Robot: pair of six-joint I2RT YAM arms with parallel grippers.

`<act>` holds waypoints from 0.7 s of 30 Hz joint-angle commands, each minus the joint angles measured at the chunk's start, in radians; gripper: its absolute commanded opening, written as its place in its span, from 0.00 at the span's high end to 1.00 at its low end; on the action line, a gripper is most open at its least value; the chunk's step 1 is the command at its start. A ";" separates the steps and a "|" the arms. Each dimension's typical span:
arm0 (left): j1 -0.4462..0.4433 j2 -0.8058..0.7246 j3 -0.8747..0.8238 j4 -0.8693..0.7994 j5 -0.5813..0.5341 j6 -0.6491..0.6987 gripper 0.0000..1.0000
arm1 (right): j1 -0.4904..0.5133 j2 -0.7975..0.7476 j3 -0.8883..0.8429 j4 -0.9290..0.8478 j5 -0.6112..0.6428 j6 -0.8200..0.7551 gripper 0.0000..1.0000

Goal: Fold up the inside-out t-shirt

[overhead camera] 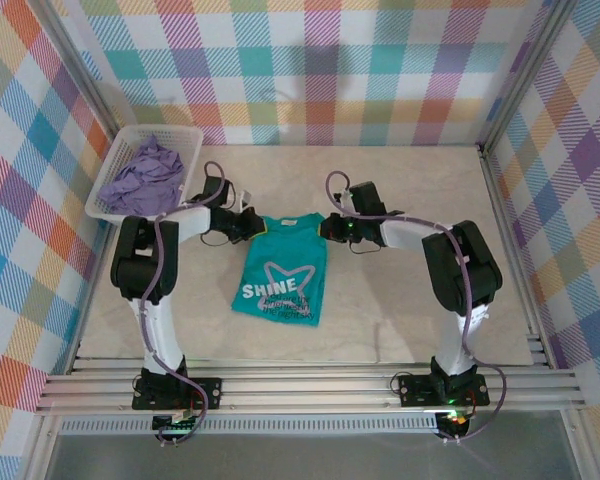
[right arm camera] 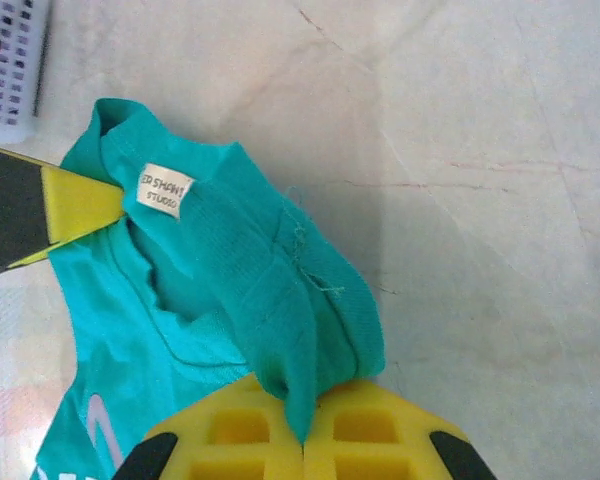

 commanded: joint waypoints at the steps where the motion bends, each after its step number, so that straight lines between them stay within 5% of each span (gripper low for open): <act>1: 0.004 -0.055 -0.040 0.153 0.010 -0.096 1.00 | -0.014 0.012 0.043 0.064 -0.067 -0.056 1.00; 7: 0.004 -0.091 0.030 0.213 -0.033 -0.108 1.00 | -0.054 0.031 0.183 -0.006 -0.057 -0.118 1.00; 16: 0.005 -0.087 0.372 0.207 -0.065 -0.103 1.00 | -0.157 0.049 0.578 -0.143 -0.090 -0.200 1.00; 21: -0.008 -0.170 0.310 0.253 -0.050 -0.091 1.00 | -0.158 -0.010 0.595 -0.156 -0.143 -0.256 1.00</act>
